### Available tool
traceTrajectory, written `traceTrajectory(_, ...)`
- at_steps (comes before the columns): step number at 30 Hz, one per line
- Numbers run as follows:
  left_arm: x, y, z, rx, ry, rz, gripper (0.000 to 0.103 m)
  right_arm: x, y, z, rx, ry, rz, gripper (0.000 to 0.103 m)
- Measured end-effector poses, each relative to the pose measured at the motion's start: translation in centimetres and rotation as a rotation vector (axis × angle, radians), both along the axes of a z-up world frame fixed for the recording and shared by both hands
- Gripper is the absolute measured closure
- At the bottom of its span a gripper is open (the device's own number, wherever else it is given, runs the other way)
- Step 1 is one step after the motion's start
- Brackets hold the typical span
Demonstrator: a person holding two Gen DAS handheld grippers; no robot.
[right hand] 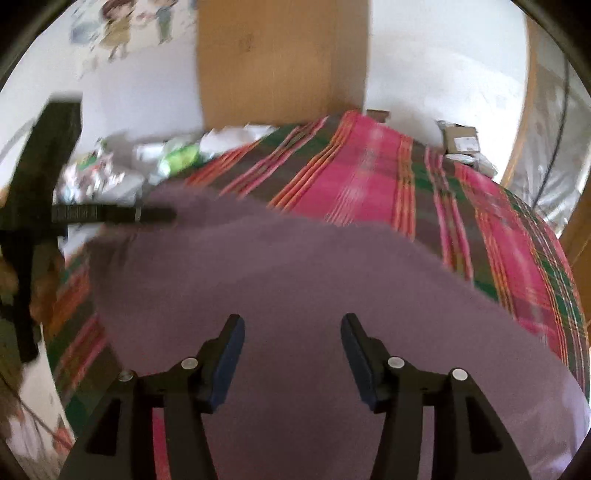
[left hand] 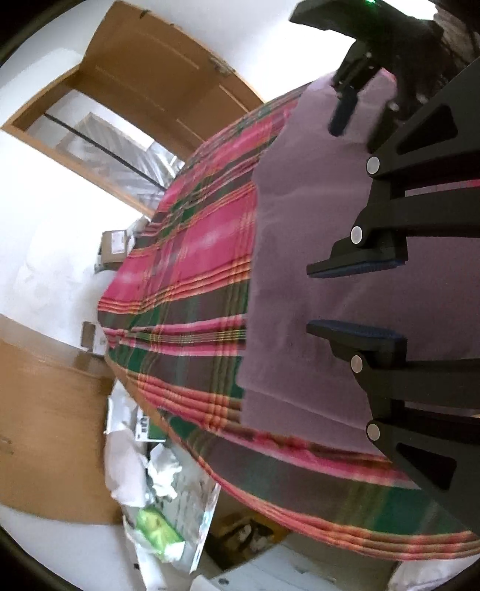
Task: Fold clothes
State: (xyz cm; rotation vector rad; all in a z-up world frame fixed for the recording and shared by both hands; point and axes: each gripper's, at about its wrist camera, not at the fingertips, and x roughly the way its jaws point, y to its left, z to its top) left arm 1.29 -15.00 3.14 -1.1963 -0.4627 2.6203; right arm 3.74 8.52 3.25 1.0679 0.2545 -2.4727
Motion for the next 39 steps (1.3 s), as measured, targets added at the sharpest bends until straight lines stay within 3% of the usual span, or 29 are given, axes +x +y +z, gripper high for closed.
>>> traceTrajectory(6, -3.2, -0.8, -1.0, 0.006, -0.06, 0.066, 0.079, -6.7, 0.5, -0.4, 0.03, -0.047, -0.167, 0.048)
traceTrajectory(10, -3.4, -1.3, -1.5, 0.028, -0.059, 0.071, 0.079, -8.9, -0.7, -2.0, 0.066, -0.095, -0.209, 0.045)
traceTrajectory(12, -3.4, -1.6, -1.5, 0.042, -0.061, 0.072, 0.082, -9.3, -1.6, -2.0, 0.087, -0.075, -0.222, 0.042)
traceTrajectory(20, -3.1, -3.2, -1.9, 0.115, -0.058, 0.088, 0.089, -9.8, -4.2, -2.0, 0.144, -0.032, -0.231, 0.039)
traceTrajectory(28, -2.7, -3.4, -1.4, 0.098, -0.059, 0.112, 0.089, -9.9, -6.7, -1.8, 0.125, -0.05, -0.165, 0.048)
traceTrajectory(35, -0.1, -2.4, 0.0, 0.004, -0.039, 0.14, 0.081, -8.1, -5.3, -0.8, 0.008, -0.115, -0.134, 0.051)
traceTrajectory(39, 2.1, -1.7, -0.3, -0.04, -0.041, 0.155, 0.08, -5.6, -4.1, -1.2, 0.0, -0.136, -0.129, 0.049)
